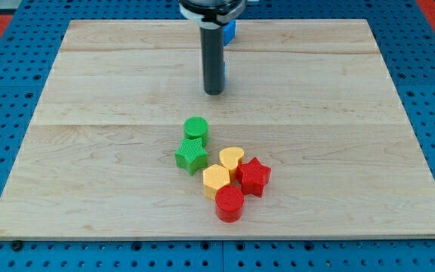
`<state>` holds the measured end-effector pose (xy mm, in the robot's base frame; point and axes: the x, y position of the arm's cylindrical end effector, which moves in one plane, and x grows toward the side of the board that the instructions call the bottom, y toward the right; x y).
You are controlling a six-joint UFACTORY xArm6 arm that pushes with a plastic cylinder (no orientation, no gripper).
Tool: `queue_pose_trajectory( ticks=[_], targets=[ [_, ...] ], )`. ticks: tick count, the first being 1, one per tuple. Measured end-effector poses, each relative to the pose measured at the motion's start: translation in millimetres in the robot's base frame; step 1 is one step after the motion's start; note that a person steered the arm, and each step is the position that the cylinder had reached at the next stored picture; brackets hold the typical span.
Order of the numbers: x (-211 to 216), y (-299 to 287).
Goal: Move blue cube below to the blue triangle
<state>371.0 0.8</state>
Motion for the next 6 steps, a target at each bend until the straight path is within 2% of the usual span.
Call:
queue_pose_trajectory(
  ticks=[2,4,5,6],
  targets=[
    [-28.0,10.1],
    [-32.1,-54.7],
    [-34.3,-20.5],
    [-54.4,20.6]
  ],
)
